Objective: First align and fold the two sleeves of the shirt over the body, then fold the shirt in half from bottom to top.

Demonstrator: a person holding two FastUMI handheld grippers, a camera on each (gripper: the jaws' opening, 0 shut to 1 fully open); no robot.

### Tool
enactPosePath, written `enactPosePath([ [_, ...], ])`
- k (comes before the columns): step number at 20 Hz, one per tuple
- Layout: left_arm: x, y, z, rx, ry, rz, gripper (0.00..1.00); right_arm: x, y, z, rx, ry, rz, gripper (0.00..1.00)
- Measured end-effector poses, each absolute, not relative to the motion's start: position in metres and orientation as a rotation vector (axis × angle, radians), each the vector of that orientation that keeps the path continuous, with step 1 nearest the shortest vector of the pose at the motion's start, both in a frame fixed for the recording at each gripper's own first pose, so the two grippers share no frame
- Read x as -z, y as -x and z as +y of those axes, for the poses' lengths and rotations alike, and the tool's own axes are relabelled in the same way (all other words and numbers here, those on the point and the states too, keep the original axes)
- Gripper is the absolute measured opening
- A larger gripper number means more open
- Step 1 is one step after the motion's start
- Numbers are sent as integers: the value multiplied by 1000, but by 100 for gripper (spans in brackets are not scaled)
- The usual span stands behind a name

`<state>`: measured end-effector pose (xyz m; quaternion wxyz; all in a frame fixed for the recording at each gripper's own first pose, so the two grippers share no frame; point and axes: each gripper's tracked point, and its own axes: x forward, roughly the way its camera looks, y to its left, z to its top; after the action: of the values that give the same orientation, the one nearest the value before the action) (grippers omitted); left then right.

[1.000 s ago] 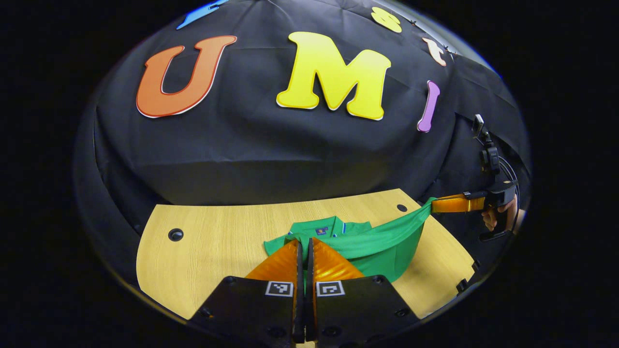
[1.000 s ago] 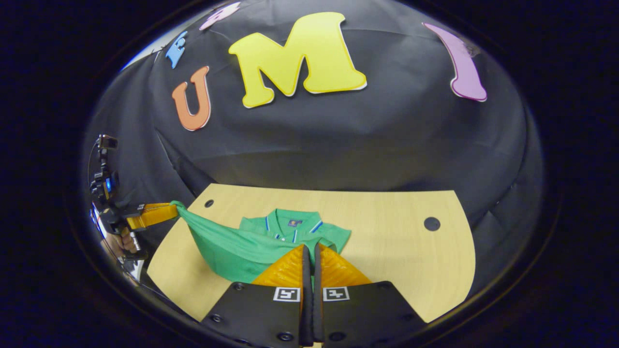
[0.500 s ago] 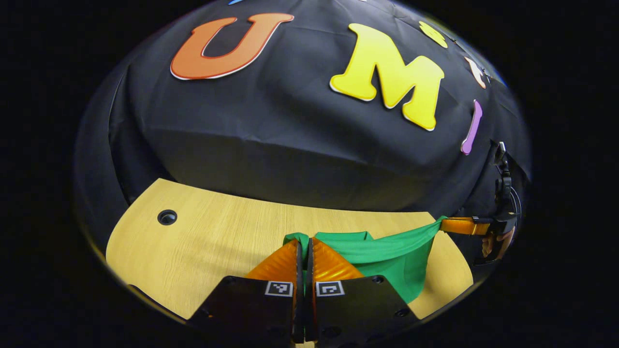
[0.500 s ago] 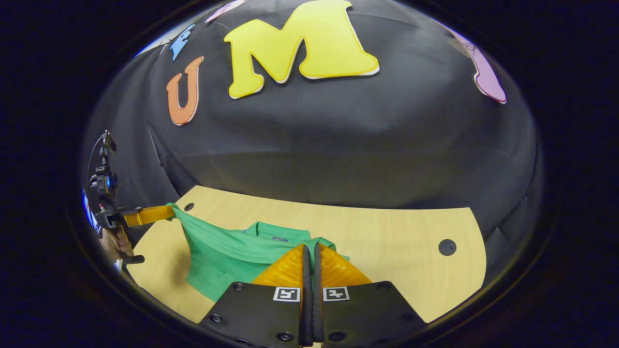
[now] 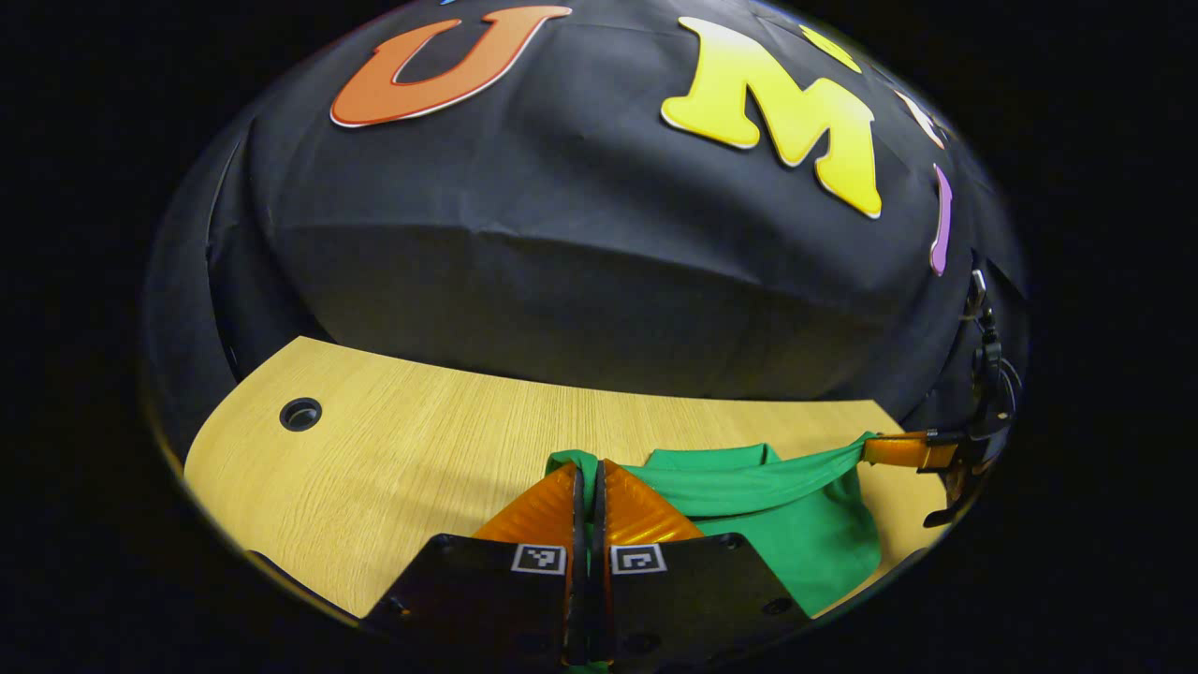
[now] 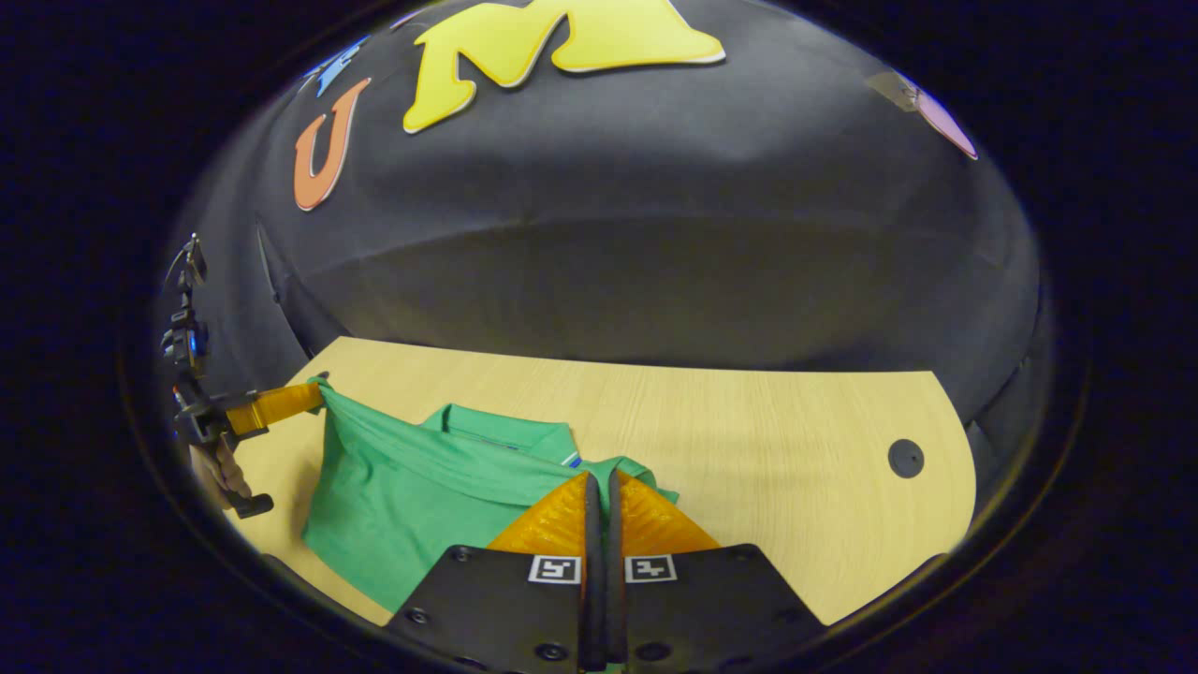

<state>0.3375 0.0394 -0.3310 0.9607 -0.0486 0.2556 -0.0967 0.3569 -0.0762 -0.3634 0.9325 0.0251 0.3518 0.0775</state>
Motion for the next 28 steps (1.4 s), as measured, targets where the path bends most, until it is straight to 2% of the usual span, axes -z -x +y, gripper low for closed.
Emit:
enactPosePath([
  [1,337,-338,40,194,87,531,0,367,-358,-77,-155,-38,729,2],
  [2,344,-339,41,190,76,544,4,375,-359,-78,-148,-22,733,2],
  [5,366,-338,50,173,33,588,5,389,-360,-80,-137,-3,750,0],
  [6,369,-338,53,169,28,595,5,391,-361,-80,-134,2,753,3],
  [7,370,-338,53,166,29,598,6,392,-361,-80,-132,4,755,0],
  [11,377,-343,52,147,14,589,11,401,-359,-80,-119,16,773,7],
  [12,379,-341,52,136,6,597,14,402,-359,-80,-121,21,781,5],
  [14,376,-336,48,138,17,609,22,400,-354,-79,-118,18,789,14],
  [15,372,-336,48,138,25,605,27,395,-350,-80,-111,15,785,24],
  [16,367,-335,49,134,31,597,46,387,-347,-80,-102,3,766,29],
  [17,360,-332,52,122,30,593,66,375,-345,-81,-90,-7,736,48],
  [18,351,-328,57,103,28,586,86,365,-340,-81,-78,-11,711,57],
  [19,341,-322,59,96,38,579,90,353,-332,-83,-59,-7,689,68],
  [20,329,-314,59,93,52,571,98,343,-323,-83,-47,-5,671,80],
  [25,223,-264,62,70,60,440,100,251,-269,-73,-24,8,535,82],
  [27,168,-239,55,79,55,352,99,204,-239,-64,-16,-6,471,90],
  [28,142,-223,53,80,40,314,99,182,-223,-59,-10,-15,442,87],
])
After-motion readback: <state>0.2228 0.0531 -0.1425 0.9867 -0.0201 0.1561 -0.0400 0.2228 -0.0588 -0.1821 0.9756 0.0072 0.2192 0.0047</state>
